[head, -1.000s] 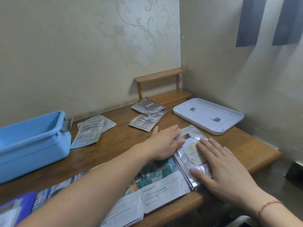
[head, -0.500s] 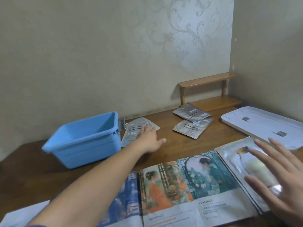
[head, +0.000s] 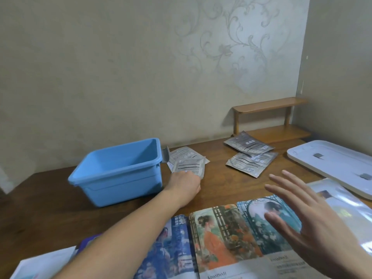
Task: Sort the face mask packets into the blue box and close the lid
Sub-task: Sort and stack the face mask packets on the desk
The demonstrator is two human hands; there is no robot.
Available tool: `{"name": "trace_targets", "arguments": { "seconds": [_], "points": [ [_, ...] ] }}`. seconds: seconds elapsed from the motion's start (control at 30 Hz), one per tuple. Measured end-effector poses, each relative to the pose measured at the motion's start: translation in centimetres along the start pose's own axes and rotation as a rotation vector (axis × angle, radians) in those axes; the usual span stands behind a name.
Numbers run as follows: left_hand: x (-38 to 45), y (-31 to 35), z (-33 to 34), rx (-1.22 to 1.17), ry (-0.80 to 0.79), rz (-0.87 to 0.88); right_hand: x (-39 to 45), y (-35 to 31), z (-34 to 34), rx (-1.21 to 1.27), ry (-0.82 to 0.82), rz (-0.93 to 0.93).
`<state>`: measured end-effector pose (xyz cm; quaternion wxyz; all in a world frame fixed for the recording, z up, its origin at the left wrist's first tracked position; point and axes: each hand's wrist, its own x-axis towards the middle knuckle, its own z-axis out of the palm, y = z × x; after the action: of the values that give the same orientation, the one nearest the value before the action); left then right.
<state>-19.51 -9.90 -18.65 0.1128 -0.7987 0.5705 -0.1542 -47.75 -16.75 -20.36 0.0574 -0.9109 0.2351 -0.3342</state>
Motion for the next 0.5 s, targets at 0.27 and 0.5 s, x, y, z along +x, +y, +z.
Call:
{"name": "trace_targets", "arguments": {
  "seconds": [0.27, 0.5],
  "points": [
    [-5.3, -4.5, -3.3, -0.251, 0.774, 0.106, 5.0, -3.1, 2.6, 0.311, -0.165, 0.243],
    [-5.4, -6.5, -7.2, -0.668, 0.955, -0.111, 8.8, -6.8, 4.9, 1.185, -0.176, 0.548]
  ]
}}
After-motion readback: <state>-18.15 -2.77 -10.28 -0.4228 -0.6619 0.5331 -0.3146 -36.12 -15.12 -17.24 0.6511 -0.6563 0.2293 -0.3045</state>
